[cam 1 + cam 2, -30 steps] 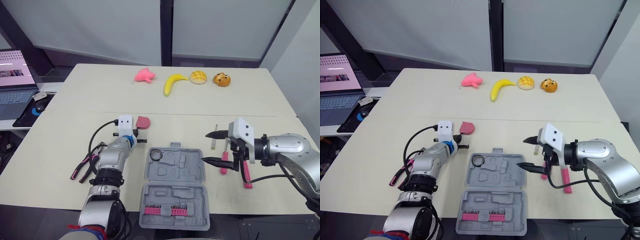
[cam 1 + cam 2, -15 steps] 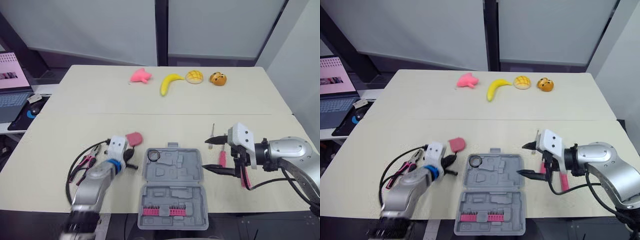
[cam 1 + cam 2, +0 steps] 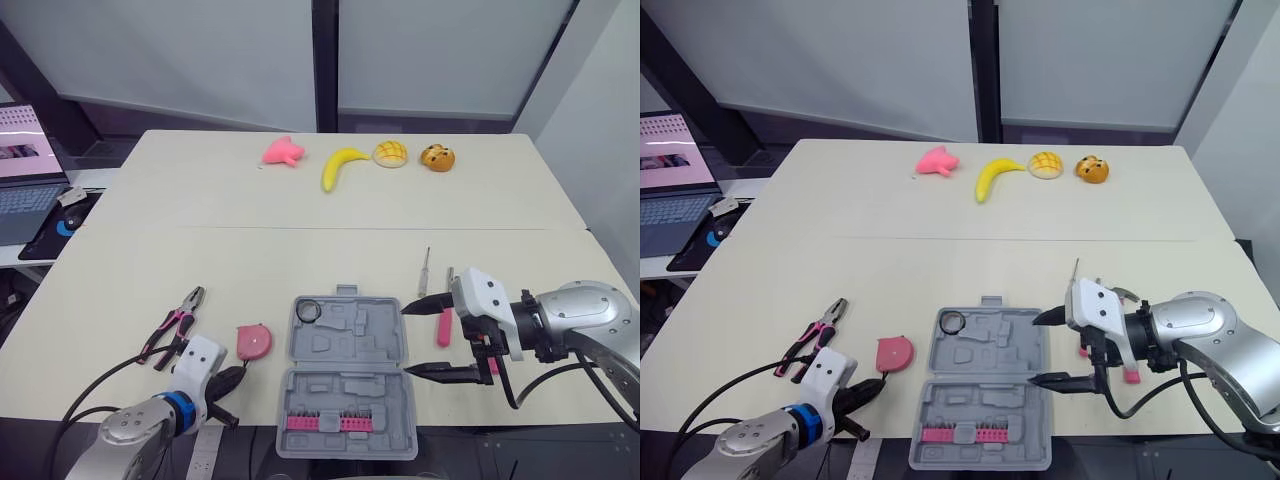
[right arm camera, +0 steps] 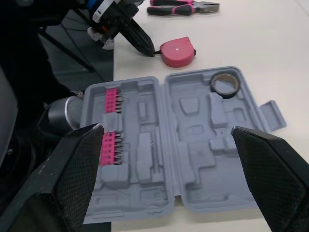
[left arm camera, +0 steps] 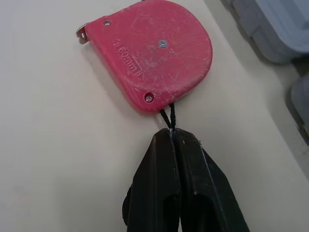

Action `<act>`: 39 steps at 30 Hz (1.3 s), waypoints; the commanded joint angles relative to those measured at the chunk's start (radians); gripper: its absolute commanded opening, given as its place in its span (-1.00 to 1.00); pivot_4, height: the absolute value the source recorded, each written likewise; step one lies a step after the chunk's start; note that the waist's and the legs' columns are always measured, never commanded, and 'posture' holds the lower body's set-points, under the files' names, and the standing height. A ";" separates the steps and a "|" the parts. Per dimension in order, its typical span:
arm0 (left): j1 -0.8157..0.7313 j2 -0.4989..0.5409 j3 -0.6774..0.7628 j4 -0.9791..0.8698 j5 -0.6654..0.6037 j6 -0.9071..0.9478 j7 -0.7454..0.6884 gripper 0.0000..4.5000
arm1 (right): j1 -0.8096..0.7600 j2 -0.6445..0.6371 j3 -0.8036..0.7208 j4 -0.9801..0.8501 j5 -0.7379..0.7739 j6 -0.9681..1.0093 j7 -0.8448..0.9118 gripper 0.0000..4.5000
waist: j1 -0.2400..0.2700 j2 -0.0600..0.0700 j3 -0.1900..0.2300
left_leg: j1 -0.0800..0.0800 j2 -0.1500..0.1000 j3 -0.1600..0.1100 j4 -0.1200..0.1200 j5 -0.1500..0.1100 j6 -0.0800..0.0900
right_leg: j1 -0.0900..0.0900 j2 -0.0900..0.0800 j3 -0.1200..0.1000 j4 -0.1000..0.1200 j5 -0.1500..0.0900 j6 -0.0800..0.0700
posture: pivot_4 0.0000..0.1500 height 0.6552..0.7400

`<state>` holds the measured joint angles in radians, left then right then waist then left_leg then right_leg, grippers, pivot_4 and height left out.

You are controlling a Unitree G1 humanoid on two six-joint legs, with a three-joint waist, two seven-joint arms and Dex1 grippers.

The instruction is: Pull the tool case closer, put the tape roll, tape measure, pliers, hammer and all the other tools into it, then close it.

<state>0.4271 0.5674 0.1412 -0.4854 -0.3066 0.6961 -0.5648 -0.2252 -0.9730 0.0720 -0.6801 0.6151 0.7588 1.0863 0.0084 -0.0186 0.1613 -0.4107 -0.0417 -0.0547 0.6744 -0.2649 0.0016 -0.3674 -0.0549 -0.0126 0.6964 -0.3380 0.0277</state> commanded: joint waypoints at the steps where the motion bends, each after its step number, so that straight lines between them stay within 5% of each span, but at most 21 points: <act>1: 0.059 0.026 0.039 -0.066 -0.023 0.006 -0.025 -0.99 | 0.002 -0.023 0.003 -0.041 0.015 -0.008 0.021 1.00 | 0.001 0.000 0.000 | 0.000 0.000 0.000 0.000 0.000 0.000 | 0.000 0.000 0.000 0.000 0.000 0.000 | 1.00 0.51; 25: 0.206 0.046 0.057 -0.051 -0.005 -0.095 -0.071 -0.99 | -0.031 0.018 0.060 -0.024 -0.021 -0.057 -0.002 1.00 | 0.007 0.001 0.000 | 0.000 0.000 0.000 0.000 -0.001 0.001 | -0.001 0.000 0.000 -0.001 0.000 0.000 | 1.00 0.51; 28: 0.230 0.054 0.092 -0.060 -0.015 -0.113 -0.091 -0.74 | -0.030 0.021 0.061 -0.023 -0.022 -0.058 -0.007 1.00 | 0.007 0.001 0.001 | 0.000 0.000 0.000 0.000 -0.001 0.001 | -0.001 0.000 0.000 -0.001 0.000 0.000 | 1.00 0.51; 34: 0.337 0.083 0.208 -0.087 -0.027 -0.198 -0.176 0.12 | -0.017 0.030 0.057 -0.035 -0.012 -0.056 -0.023 1.00 | 0.007 0.000 0.001 | -0.001 0.000 0.000 -0.001 -0.001 0.001 | -0.001 0.000 0.000 -0.002 0.000 0.000 | 1.00 0.51; 39: 0.378 0.175 0.357 -0.032 -0.079 -0.366 -0.405 0.85 | -0.014 0.043 0.062 -0.042 -0.009 -0.056 -0.032 1.00 | 0.011 0.001 0.001 | -0.001 0.001 0.000 -0.001 -0.001 0.001 | -0.004 0.000 -0.001 -0.006 0.000 0.000 | 1.00 0.51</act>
<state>0.8192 0.6979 0.4242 -0.5386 -0.3587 0.4110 -0.8815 -0.2361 -0.9366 0.1413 -0.6943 0.5938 0.7118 1.0604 0.0192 -0.0178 0.1625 -0.4113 -0.0408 -0.0545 0.6719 -0.2658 0.0024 -0.3713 -0.0551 -0.0138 0.6888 -0.3382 0.0273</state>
